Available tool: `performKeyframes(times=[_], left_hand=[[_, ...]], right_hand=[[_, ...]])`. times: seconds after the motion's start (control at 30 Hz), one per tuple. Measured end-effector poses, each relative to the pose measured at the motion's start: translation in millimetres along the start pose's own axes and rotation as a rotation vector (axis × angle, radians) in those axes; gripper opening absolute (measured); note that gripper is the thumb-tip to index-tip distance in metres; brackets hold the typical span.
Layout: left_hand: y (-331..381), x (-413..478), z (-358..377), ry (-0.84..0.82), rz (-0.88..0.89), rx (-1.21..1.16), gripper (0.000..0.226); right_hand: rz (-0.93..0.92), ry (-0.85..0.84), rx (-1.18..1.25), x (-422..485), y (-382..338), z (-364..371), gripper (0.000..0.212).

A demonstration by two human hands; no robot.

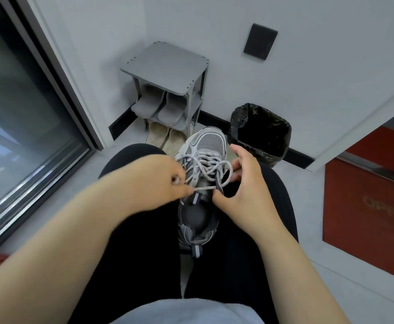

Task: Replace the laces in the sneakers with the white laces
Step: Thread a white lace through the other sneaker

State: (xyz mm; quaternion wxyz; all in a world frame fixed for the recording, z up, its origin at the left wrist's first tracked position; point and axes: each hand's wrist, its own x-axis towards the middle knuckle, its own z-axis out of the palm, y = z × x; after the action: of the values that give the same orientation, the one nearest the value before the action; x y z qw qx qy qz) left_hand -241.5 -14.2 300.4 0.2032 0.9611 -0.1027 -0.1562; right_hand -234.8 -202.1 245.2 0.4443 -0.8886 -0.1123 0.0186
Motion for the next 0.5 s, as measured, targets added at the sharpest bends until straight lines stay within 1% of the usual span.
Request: performKeyframes(times=[0.13,0.2,0.27,0.33,0.4,0.5], left_hand=[[-14,-17,-30,0.079,-0.022,-0.268,0.039],[-17,-19,-35,0.09,0.008,-0.299,0.04],[-17,-19,-34,-0.006,0.04,-0.229,0.041],[-16,-19,-31,-0.173,0.054,-0.107,0.038],[-14,-19,-30,-0.307,0.049,-0.046,0.034],[-17,-22,-36,-0.393,0.025,-0.005,0.034]], right_hand=[[-0.015,-0.032,-0.023,-1,-1,0,0.079],[-0.015,-0.048,-0.025,-1,-2,0,0.075],[-0.019,-0.056,-0.018,-1,-2,0,0.074],[-0.018,-0.056,-0.002,-2,-2,-1,0.074],[-0.018,-0.041,0.023,-3,-1,-1,0.075],[-0.012,-0.001,0.066,-6,1,-1,0.075]])
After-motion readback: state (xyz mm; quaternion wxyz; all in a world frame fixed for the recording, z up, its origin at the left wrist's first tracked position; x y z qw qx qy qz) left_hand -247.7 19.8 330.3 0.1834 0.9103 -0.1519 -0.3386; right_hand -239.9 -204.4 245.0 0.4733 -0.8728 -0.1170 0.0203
